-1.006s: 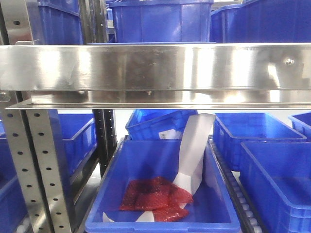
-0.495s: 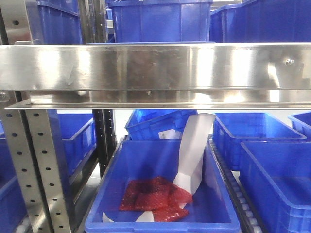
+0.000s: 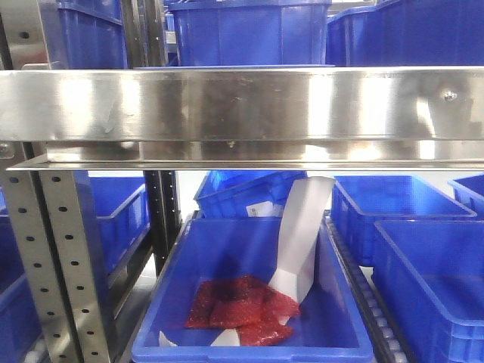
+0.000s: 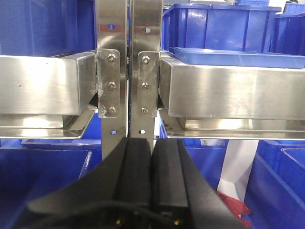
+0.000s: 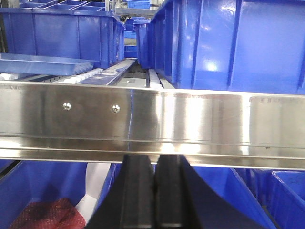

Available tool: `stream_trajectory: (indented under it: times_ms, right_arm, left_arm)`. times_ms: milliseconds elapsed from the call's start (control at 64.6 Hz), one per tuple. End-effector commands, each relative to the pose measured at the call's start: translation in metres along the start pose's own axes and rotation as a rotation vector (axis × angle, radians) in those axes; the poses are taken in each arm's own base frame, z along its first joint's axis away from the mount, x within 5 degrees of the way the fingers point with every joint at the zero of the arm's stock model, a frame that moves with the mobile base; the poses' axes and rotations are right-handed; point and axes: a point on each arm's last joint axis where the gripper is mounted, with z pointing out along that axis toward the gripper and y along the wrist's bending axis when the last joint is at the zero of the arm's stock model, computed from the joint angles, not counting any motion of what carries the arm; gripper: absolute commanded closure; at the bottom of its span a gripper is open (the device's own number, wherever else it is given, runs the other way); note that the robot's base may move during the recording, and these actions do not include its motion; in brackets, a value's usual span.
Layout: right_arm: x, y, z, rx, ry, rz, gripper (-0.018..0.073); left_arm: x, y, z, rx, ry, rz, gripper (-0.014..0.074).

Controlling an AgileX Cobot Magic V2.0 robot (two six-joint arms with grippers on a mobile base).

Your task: Grab blue tray and place on right shelf

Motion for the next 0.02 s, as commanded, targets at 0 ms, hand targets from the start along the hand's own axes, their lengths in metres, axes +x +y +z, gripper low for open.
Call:
stream_trajectory:
  times_ms: [0]
  right_arm:
    - [-0.0172,0.0006,-0.003,-0.003,-0.131,-0.008,0.0509]
  left_arm:
    - [0.0,-0.0001,-0.0003,0.006,-0.079,-0.008,0.0645]
